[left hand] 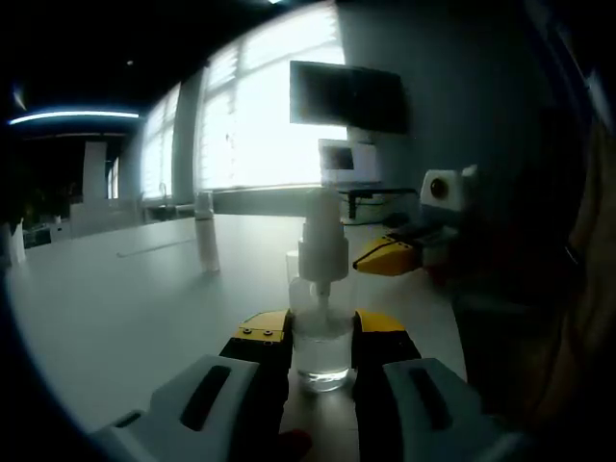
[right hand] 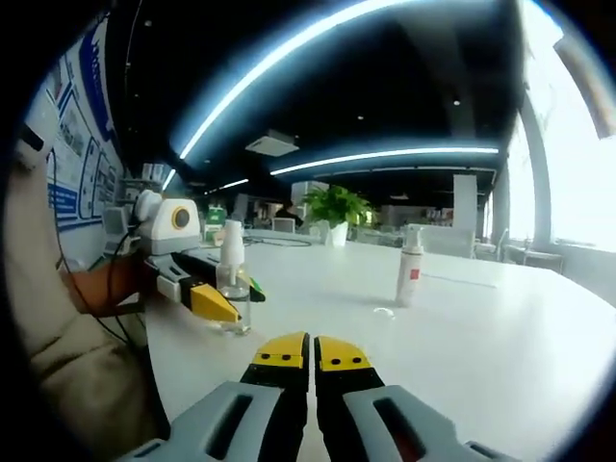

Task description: Clamp pump bottle remove cover press pump head put on cover

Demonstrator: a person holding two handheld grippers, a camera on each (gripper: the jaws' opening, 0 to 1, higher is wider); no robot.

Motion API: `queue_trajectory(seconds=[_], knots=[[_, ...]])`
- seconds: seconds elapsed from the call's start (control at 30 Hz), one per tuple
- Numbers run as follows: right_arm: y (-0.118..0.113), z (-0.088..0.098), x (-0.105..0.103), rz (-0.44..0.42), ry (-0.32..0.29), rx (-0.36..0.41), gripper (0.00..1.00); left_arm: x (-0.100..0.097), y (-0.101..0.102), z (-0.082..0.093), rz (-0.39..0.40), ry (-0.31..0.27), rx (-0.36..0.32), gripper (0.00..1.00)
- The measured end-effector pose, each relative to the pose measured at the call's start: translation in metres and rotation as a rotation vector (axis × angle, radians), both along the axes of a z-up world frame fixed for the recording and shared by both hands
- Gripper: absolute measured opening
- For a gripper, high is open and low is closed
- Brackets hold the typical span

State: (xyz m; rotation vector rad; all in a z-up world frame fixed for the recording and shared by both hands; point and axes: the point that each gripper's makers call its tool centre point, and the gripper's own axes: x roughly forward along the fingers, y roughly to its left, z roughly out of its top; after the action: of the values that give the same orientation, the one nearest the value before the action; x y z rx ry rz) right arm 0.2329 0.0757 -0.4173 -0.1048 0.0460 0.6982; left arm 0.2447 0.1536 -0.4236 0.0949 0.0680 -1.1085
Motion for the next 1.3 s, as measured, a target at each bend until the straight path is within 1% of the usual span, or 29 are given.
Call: queue_trajectory(seconds=[0.23,0.3,0.53,0.67,0.83,0.9,1.13,1.3], knots=[[-0.004,0.001,0.002,-0.011,-0.004,0.005,0.00,0.000,0.000,0.000,0.000,-0.002,0.001,0.15],[-0.005,0.001,0.003,-0.027,-0.006,0.002,0.00,0.000,0.000,0.000,0.000,-0.002,0.001,0.15],[-0.006,0.000,0.005,-0.052,-0.008,-0.039,0.04,-0.001,-0.001,0.000,0.000,-0.002,0.001,0.15],[-0.009,0.002,0.007,-0.076,-0.009,-0.041,0.06,0.000,-0.001,0.000,0.001,-0.004,0.001,0.15],[-0.014,0.007,0.010,-0.097,-0.027,-0.045,0.09,-0.001,-0.001,0.000,0.002,-0.005,0.001,0.15],[-0.015,0.009,0.011,-0.112,-0.024,-0.034,0.10,-0.001,-0.001,0.000,0.002,-0.005,0.001,0.15],[-0.022,0.008,0.017,-0.156,-0.011,-0.039,0.16,0.000,-0.001,0.000,0.002,-0.006,0.002,0.15],[-0.027,0.010,0.023,-0.183,-0.008,-0.037,0.18,0.000,-0.001,0.000,0.002,-0.005,0.002,0.15]])
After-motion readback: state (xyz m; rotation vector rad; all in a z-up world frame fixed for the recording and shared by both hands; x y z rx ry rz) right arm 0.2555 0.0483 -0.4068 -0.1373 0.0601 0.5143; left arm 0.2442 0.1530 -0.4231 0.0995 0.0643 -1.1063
